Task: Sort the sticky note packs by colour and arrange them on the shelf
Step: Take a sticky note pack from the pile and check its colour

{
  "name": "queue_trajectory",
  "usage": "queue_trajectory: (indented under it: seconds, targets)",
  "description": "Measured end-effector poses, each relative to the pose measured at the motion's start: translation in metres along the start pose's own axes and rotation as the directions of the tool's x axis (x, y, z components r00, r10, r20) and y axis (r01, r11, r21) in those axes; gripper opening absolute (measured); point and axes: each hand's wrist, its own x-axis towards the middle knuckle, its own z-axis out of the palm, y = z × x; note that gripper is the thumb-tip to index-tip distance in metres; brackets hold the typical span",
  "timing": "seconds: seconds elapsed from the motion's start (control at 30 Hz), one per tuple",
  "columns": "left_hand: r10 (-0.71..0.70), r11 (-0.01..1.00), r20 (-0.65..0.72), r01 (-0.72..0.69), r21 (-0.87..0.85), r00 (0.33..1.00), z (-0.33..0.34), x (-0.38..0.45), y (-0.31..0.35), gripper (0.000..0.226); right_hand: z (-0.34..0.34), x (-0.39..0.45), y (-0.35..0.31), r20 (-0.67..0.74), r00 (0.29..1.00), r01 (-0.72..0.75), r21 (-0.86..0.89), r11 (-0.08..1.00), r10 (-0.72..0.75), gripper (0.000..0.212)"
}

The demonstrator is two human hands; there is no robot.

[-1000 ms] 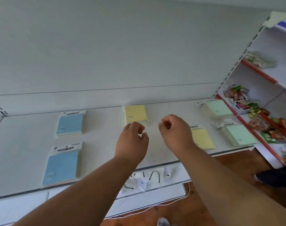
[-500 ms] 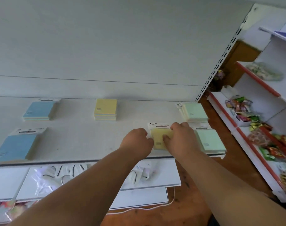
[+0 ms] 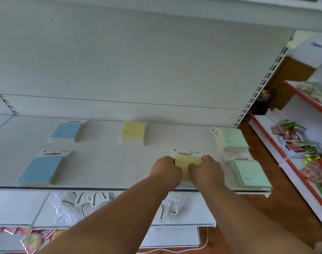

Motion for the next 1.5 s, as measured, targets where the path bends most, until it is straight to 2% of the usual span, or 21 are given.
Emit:
queue_trajectory:
  seconds: [0.07,0.2,0.27,0.33,0.37,0.47,0.53,0.7,0.87,1.0,1.13,1.27,1.5]
  targets:
    - [0.0,1.0,0.012,0.0,0.005,1.0,-0.01,0.002,-0.007,0.029,0.006,-0.009,-0.011,0.039,0.999,-0.023,0.12,0.993,0.019,0.034]
    - [-0.049,0.999,-0.094,0.05,0.001,0.994,-0.051,0.002,-0.038,0.022,0.031,-0.035,-0.039,0.126,0.992,-0.038,0.34,0.94,-0.006,0.05]
    - [-0.063,0.997,-0.134,0.055,-0.059,0.989,-0.076,-0.001,-0.057,0.014,0.043,-0.051,-0.055,0.162,0.987,-0.067,0.454,0.889,-0.008,0.038]
    - [-0.003,0.997,-0.149,-0.008,-0.073,0.989,-0.097,-0.006,-0.073,0.012,0.053,-0.063,-0.07,0.2,0.979,-0.087,0.553,0.829,-0.031,0.016]
    - [0.043,0.996,-0.16,-0.056,-0.075,0.986,-0.105,-0.009,-0.08,0.012,0.057,-0.068,-0.078,0.223,0.974,-0.107,0.595,0.797,-0.036,0.012]
    - [0.164,0.976,-0.225,-0.191,-0.105,0.96,-0.12,-0.012,-0.099,0.022,0.064,-0.075,-0.099,0.268,0.962,-0.16,0.707,0.689,-0.052,0.028]
    - [0.227,0.959,-0.27,-0.263,-0.102,0.936,-0.123,-0.012,-0.111,0.032,0.067,-0.08,-0.108,0.226,0.969,-0.105,0.735,0.67,-0.096,0.037]
    - [0.305,0.939,-0.35,-0.341,-0.044,0.886,-0.126,-0.01,-0.134,0.03,0.076,-0.098,-0.106,0.009,0.975,0.167,0.637,0.753,-0.223,0.04]
    - [0.361,0.93,-0.339,-0.362,0.062,0.869,-0.119,-0.018,-0.144,0.043,0.097,-0.111,-0.092,-0.009,0.953,0.269,0.487,0.831,-0.304,0.028]
    - [0.392,0.913,-0.439,-0.399,0.08,0.808,-0.116,-0.027,-0.142,0.046,0.092,-0.114,-0.087,-0.107,0.912,0.402,0.421,0.813,-0.396,0.028]
    - [0.37,0.928,-0.405,-0.348,0.13,0.836,-0.106,-0.029,-0.144,0.044,0.094,-0.112,-0.08,-0.064,0.914,0.395,0.367,0.842,-0.401,0.023]
    - [0.37,0.928,-0.44,-0.344,0.141,0.818,-0.1,-0.034,-0.142,0.039,0.098,-0.11,-0.078,-0.068,0.913,0.397,0.378,0.836,-0.402,0.018]
    - [0.332,0.943,-0.462,-0.279,0.18,0.823,-0.102,-0.037,-0.135,0.016,0.096,-0.105,-0.075,-0.121,0.895,0.446,0.292,0.846,-0.43,0.011]
